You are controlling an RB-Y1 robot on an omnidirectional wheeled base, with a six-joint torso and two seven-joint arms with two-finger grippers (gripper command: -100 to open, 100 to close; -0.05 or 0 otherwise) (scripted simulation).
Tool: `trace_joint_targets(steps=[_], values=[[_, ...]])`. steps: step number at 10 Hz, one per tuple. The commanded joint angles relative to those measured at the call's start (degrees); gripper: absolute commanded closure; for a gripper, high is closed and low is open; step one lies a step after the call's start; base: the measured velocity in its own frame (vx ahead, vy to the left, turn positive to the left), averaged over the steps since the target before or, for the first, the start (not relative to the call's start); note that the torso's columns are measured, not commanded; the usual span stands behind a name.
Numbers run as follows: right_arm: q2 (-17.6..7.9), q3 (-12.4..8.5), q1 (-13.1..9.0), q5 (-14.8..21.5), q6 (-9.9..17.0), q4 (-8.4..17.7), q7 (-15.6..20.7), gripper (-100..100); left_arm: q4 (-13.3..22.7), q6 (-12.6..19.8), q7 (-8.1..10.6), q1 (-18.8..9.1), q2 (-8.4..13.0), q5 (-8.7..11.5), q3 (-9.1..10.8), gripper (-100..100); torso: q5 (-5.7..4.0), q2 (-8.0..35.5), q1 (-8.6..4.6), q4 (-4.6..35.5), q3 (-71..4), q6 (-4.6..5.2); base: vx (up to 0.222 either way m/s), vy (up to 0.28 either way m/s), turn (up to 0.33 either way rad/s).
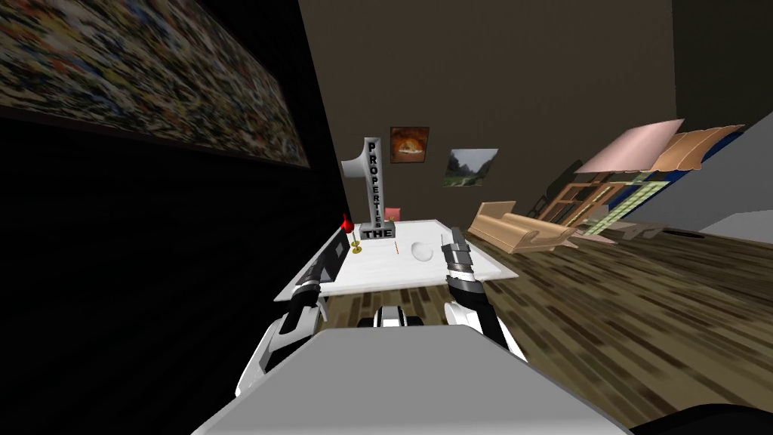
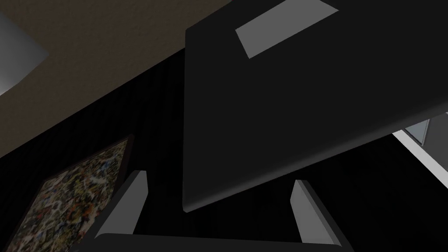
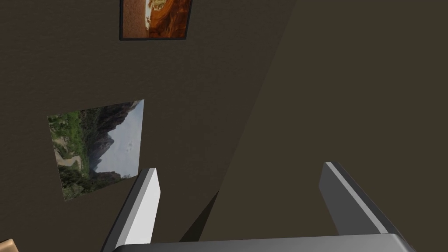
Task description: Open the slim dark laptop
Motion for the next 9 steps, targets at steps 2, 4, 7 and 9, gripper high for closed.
trace_joint_targets(steps=[2, 4, 7, 9], values=[[0.0, 0.01, -0.02, 0.0, 0.0, 0.0, 0.0, 0, 5.93, 0.27, 2.36, -4.36, 3.68, -0.13, 4.88, -100, -0.05, 0.2, -0.21, 0.05, 0.12, 0.03, -0.084, -0.061, -0.251], [0.01, 0.01, -0.02, 0.0, 0.0, 0.0, 0.0, 0, 9.24, 0.44, 3.94, -7.26, 6.14, -0.21, 8.13, -100, -0.06, 0.11, -0.24, 0.03, 0.07, 0.0, -0.112, -0.072, -0.172], [0.0, 0.0, -0.01, 0.0, 0.0, 0.0, 0.0, 0, 11.87, 0.53, 4.73, -8.71, 7.36, -0.25, 9.76, -100, 0.0, -0.17, -0.05, -0.05, -0.1, 0.01, -0.051, -0.032, -0.102], [0.0, 0.0, -0.01, 0.0, 0.0, 0.0, 0.0, 0, 15.16, 0.71, 6.3, -11.62, 9.82, -0.34, 13.01, -100, -0.03, -0.06, -0.16, -0.02, -0.04, 0.02, -0.049, -0.04, -0.178]])
